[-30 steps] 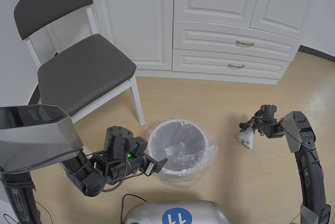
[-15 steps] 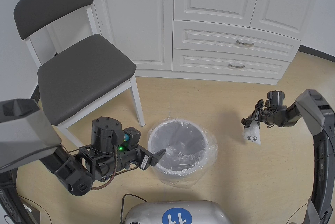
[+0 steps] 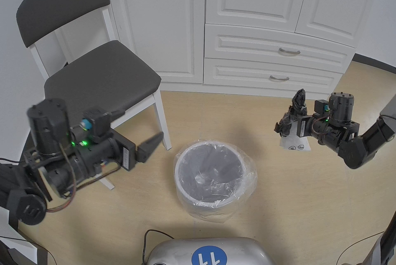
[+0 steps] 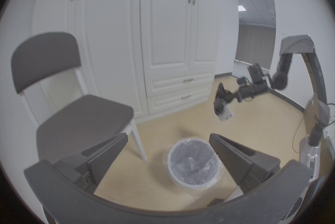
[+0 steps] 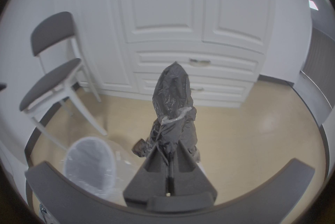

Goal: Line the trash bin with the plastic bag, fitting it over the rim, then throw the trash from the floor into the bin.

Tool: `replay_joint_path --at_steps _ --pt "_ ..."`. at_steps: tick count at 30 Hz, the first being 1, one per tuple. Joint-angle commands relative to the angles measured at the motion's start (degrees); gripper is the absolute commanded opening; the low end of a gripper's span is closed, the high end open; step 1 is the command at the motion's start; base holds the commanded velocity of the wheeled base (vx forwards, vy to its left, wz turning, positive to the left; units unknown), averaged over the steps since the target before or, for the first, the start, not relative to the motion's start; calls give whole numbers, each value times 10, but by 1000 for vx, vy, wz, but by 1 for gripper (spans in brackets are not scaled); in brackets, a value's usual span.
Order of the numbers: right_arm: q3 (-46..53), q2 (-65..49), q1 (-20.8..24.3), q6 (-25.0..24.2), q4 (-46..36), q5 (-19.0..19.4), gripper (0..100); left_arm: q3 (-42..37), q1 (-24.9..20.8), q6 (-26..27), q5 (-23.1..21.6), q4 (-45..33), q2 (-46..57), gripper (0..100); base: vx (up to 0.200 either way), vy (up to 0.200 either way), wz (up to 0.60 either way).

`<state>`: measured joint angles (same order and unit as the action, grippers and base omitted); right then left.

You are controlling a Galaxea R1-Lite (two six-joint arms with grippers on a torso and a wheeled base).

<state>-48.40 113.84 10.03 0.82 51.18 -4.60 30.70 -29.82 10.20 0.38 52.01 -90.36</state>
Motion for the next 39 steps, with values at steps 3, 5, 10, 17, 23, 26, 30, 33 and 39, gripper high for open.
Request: replay_joint_path --at_steps 3,5,10,17,23,26,30,33,39 --pt "117 -97 210 -19 144 -75 0 -11 80 19 -6 -28 224 100 0 0 0" --pt "119 -58 245 -34 198 -88 0 -12 93 30 -7 -27 244 100 0 0 0" --pt "117 59 300 -78 356 -100 0 -13 119 32 -8 -30 296 100 0 0 0" --pt "71 189 322 -113 388 -99 0 -7 159 34 -9 -52 344 100 0 0 0" --pt "49 235 331 -151 388 -99 0 -6 184 33 -47 -67 364 100 0 0 0" --pt "37 259 327 -154 388 -96 0 -5 187 32 -47 -67 361 100 0 0 0" --pt "13 291 319 -168 388 -94 0 -5 187 32 -47 -67 362 100 0 0 0" --pt "-7 313 305 -174 388 -94 0 -5 187 32 -47 -67 362 100 0 0 0" --pt "-27 327 291 -183 388 -93 0 -6 187 32 -48 -67 360 100 0 0 0"
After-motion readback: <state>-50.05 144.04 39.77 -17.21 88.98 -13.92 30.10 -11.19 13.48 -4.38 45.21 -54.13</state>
